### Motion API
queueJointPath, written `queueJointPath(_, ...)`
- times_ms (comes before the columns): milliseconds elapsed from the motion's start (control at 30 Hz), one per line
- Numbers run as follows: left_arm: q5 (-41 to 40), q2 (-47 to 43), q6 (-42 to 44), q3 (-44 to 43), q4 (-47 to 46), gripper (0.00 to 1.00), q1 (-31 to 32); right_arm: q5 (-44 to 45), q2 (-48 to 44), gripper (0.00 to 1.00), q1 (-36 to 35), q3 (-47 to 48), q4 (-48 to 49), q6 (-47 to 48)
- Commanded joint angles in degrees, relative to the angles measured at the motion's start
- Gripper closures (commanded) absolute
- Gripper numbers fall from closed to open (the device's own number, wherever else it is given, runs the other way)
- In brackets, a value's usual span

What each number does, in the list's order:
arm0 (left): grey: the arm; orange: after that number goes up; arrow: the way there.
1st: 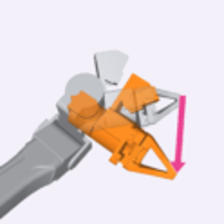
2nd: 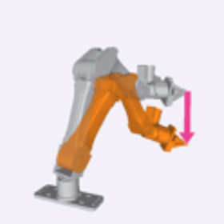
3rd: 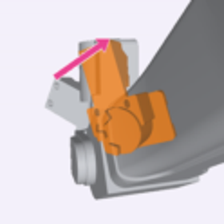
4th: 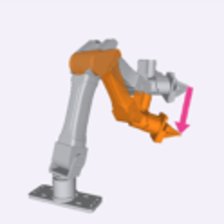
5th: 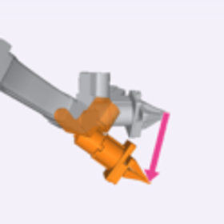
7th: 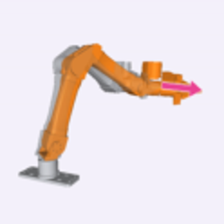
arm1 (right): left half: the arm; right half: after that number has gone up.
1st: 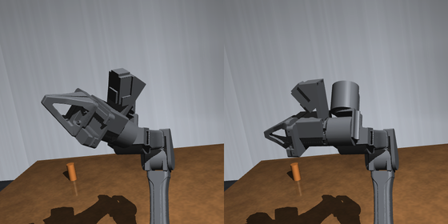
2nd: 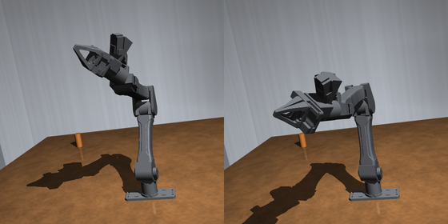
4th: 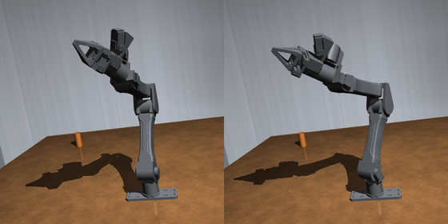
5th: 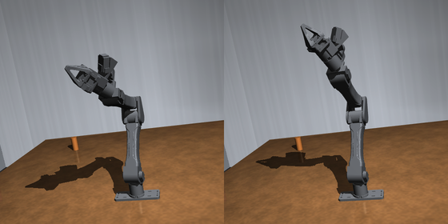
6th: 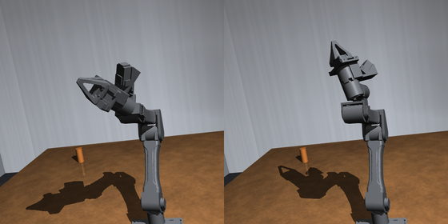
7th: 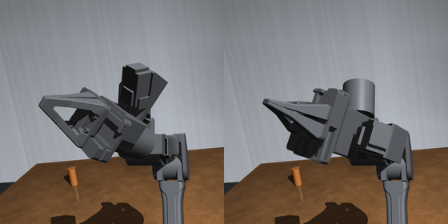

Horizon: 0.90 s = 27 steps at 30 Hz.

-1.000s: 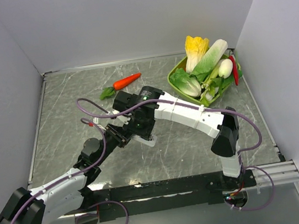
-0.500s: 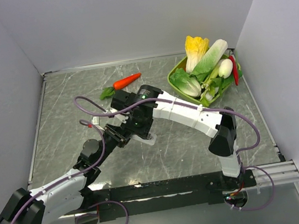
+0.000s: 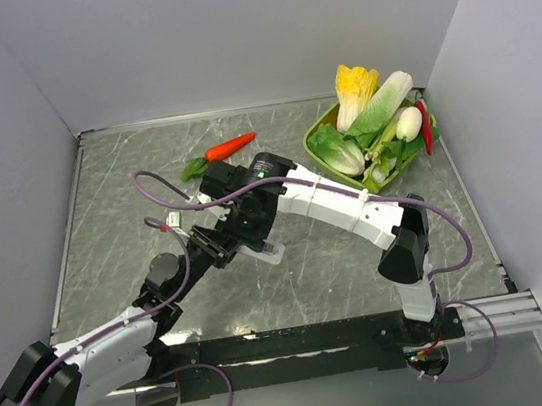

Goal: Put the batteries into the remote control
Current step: Load the battery cover into the remote control.

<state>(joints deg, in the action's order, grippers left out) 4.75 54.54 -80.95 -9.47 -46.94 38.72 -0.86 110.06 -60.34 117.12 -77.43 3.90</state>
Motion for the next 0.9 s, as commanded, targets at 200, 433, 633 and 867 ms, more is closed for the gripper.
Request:
queueJointPath(200,0.70,-1.28,-2.72,0.77,-5.88,0.99,0.39,1.13,0.16,0.48,0.13,3.03,-7.30,-0.39)
queueJointPath(433,-0.01,-0.58,-4.57,2.44,-8.34,0.99,0.39,1.21,-1.24,0.40,0.13,5.92,-6.42,-0.82)
queueJointPath(633,-1.15,-0.75,-5.62,3.58,-9.49,0.99,0.39,-2.21,-8.45,0.38,0.31,2.07,1.03,-1.61)
queueJointPath(867,-2.55,-1.90,-5.97,3.85,-9.92,0.99,0.30,-5.20,-22.77,0.48,4.16,-20.22,17.20,-8.29)
